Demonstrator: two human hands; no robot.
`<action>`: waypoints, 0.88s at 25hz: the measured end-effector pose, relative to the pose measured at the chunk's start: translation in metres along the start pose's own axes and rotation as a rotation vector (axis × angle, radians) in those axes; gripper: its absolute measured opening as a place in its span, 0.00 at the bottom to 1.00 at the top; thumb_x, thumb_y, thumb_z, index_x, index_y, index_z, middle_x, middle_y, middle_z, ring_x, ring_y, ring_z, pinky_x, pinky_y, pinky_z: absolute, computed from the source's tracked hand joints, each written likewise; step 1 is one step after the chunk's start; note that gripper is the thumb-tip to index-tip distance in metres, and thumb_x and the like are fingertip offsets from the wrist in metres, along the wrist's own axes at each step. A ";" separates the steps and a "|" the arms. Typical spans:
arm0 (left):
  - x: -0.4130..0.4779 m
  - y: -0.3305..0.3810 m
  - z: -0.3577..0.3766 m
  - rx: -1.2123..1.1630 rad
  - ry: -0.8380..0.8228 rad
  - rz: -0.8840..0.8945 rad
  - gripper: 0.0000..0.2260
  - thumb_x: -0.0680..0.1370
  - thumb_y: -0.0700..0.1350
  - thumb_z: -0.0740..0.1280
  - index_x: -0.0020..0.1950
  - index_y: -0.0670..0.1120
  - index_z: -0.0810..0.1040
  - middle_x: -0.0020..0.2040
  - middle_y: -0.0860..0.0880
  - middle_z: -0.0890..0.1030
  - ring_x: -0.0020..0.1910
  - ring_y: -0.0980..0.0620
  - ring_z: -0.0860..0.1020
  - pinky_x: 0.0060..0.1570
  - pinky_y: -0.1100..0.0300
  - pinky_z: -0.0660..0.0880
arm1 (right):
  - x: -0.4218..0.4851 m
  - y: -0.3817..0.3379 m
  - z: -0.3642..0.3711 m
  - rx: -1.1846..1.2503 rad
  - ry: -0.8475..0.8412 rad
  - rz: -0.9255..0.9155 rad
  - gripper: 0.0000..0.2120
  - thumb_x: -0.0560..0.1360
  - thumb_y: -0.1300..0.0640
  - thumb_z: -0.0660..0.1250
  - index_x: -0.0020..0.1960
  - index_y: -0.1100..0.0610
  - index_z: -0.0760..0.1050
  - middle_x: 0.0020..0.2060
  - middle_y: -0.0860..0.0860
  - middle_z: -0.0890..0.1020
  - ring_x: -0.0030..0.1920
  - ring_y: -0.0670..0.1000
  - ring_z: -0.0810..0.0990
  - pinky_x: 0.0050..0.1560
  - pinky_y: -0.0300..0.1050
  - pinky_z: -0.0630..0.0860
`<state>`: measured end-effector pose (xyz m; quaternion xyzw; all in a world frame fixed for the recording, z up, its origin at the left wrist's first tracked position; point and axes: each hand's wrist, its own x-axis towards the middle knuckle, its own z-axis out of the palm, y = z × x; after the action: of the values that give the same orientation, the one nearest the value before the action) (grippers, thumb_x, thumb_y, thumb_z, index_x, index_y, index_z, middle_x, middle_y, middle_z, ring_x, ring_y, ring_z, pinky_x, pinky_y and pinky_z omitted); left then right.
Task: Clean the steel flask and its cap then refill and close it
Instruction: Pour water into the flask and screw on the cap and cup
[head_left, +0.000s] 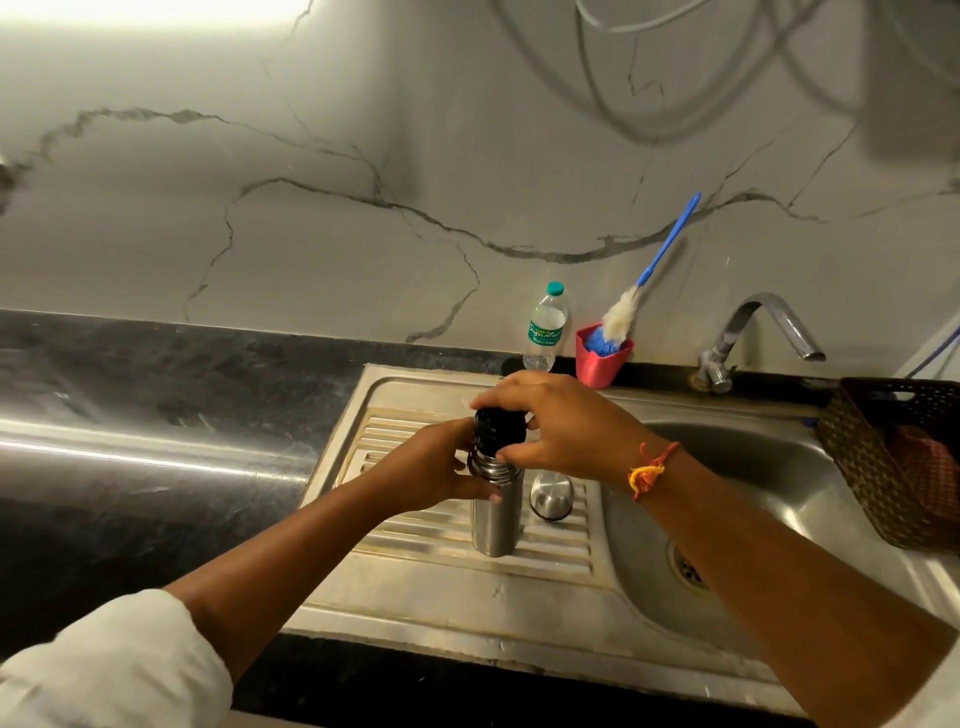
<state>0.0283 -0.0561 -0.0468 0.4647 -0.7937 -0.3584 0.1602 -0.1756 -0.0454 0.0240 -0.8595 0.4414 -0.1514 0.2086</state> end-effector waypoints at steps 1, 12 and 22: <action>0.000 0.000 0.000 -0.010 0.006 -0.004 0.28 0.71 0.46 0.79 0.67 0.57 0.71 0.55 0.62 0.79 0.53 0.60 0.80 0.54 0.67 0.79 | 0.003 -0.002 0.000 -0.037 -0.038 -0.010 0.26 0.72 0.57 0.74 0.68 0.47 0.74 0.62 0.47 0.77 0.60 0.48 0.74 0.60 0.41 0.74; 0.004 -0.004 0.001 0.018 0.031 -0.057 0.29 0.71 0.47 0.80 0.69 0.49 0.74 0.59 0.54 0.80 0.47 0.59 0.79 0.45 0.74 0.75 | 0.023 -0.016 0.012 -0.351 -0.119 0.145 0.21 0.73 0.43 0.72 0.61 0.51 0.74 0.50 0.52 0.81 0.46 0.51 0.77 0.46 0.44 0.76; 0.011 -0.002 0.001 -0.028 -0.039 -0.042 0.30 0.72 0.46 0.80 0.71 0.51 0.72 0.62 0.56 0.80 0.56 0.56 0.79 0.55 0.65 0.76 | 0.029 -0.022 0.019 -0.413 -0.077 0.316 0.27 0.75 0.35 0.63 0.63 0.55 0.73 0.48 0.53 0.80 0.44 0.51 0.75 0.43 0.44 0.74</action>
<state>0.0235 -0.0655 -0.0502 0.4718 -0.7817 -0.3816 0.1437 -0.1359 -0.0532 0.0200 -0.8094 0.5834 0.0091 0.0666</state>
